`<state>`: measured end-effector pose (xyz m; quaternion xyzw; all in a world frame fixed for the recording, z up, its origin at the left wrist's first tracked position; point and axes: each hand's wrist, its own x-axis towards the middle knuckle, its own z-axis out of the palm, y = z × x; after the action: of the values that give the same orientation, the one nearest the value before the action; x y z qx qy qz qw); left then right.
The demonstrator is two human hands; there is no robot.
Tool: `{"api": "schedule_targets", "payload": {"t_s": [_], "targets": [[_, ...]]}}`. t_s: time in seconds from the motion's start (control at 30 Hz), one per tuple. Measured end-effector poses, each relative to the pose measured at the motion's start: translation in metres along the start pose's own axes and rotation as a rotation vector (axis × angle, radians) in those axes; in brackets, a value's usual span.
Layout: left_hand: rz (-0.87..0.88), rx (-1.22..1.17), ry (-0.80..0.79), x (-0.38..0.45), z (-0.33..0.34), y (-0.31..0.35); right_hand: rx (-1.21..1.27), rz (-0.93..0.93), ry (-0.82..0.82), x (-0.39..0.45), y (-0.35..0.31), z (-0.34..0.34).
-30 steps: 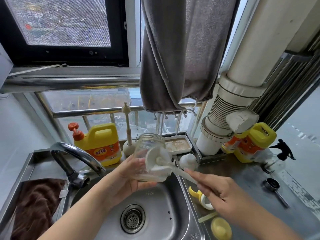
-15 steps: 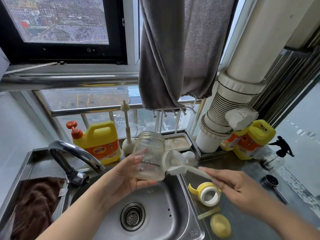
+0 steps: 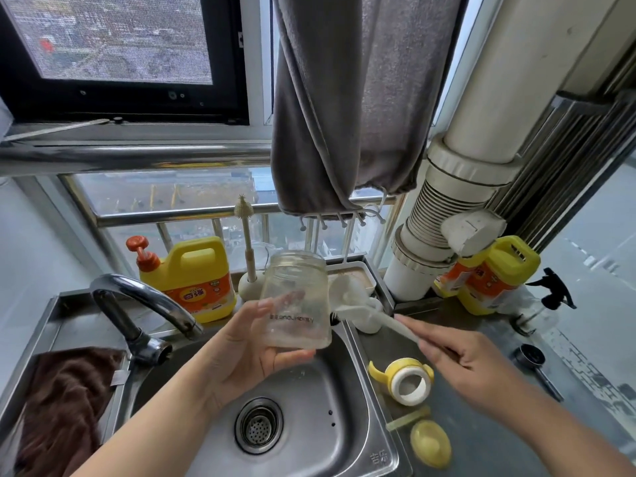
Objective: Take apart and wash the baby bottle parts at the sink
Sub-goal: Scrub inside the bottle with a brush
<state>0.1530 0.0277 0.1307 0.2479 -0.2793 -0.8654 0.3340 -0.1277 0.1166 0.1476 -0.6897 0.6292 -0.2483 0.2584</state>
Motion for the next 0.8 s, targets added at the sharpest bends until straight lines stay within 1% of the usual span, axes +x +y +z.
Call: {"api": "schedule_targets", "payload": {"t_s": [0.07, 0.2, 0.3, 0.4, 0.47, 0.6, 0.7, 0.8], "targets": [[0.014, -0.001, 0.026, 0.001, 0.002, 0.001, 0.060, -0.014, -0.002, 0.002, -0.007, 0.004], [0.044, 0.011, 0.077, 0.001, 0.002, 0.004, 0.097, -0.030, -0.007, 0.000, -0.010, 0.009], [0.082, 0.049, 0.111, 0.000, 0.003, 0.002, 0.084, -0.019, -0.003, -0.002, -0.010, 0.013], [0.103, 0.052, 0.191, 0.002, 0.003, 0.001, 0.036, -0.021, -0.003, -0.002, -0.011, 0.016], [0.101, 0.110, 0.220, 0.004, 0.002, 0.001, 0.017, -0.041, 0.001, -0.002, -0.012, 0.015], [0.056, 0.263, 0.174, 0.004, 0.005, 0.004, -0.003, -0.109, 0.000, 0.001, -0.019, 0.017], [0.023, 0.234, 0.131, 0.003, 0.001, 0.005, -0.074, -0.137, -0.048, -0.002, -0.019, 0.013], [-0.001, 0.177, 0.082, 0.000, -0.005, 0.001, -0.106, -0.081, -0.032, -0.002, -0.009, -0.001]]}}
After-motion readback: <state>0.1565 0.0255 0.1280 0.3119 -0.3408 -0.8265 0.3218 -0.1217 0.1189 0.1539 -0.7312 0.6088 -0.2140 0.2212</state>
